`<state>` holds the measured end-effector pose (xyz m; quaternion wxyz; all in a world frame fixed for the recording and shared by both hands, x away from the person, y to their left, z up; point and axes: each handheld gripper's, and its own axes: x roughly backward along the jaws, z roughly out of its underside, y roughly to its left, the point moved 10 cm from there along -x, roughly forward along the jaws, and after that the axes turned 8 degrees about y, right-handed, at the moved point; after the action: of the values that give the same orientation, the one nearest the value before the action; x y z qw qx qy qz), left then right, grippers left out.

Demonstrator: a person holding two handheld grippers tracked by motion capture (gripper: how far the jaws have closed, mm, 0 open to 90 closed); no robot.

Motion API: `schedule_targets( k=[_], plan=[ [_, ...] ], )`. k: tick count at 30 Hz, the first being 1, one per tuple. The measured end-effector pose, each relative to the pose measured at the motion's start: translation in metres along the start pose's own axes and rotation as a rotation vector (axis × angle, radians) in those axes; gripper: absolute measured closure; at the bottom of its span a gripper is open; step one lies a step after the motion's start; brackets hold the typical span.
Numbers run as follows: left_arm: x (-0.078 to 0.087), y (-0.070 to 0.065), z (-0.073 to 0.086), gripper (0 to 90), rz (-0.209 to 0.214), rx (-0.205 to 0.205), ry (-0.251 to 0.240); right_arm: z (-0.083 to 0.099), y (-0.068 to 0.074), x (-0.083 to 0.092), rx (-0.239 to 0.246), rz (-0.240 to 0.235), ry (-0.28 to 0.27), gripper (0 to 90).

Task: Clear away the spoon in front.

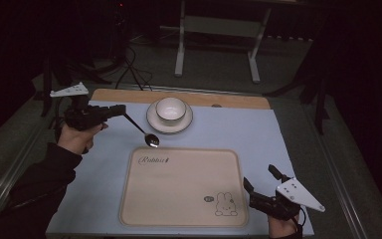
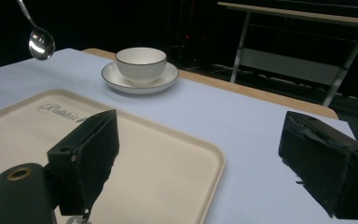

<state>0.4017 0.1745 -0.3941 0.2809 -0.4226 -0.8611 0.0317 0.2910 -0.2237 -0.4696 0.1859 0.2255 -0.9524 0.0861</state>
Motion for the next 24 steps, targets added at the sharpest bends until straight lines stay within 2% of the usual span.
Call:
schedule_targets(
  k=[5,9,14,24],
  plan=[
    [-0.002,-0.013,0.004,89.8,0.064,-0.040,0.027,0.000,0.000,0.000,0.003,0.003,-0.002,12.1],
    [-0.005,-0.021,0.009,89.8,0.092,-0.072,0.059,0.000,0.000,0.000,0.002,0.004,-0.001,12.1],
    [-0.008,-0.029,0.013,89.8,0.153,-0.092,0.083,0.001,0.001,-0.001,0.001,0.002,0.004,12.1],
    [-0.022,-0.046,0.024,89.7,0.235,-0.154,0.153,0.002,0.001,-0.002,-0.001,0.000,0.007,12.1]
  ],
)
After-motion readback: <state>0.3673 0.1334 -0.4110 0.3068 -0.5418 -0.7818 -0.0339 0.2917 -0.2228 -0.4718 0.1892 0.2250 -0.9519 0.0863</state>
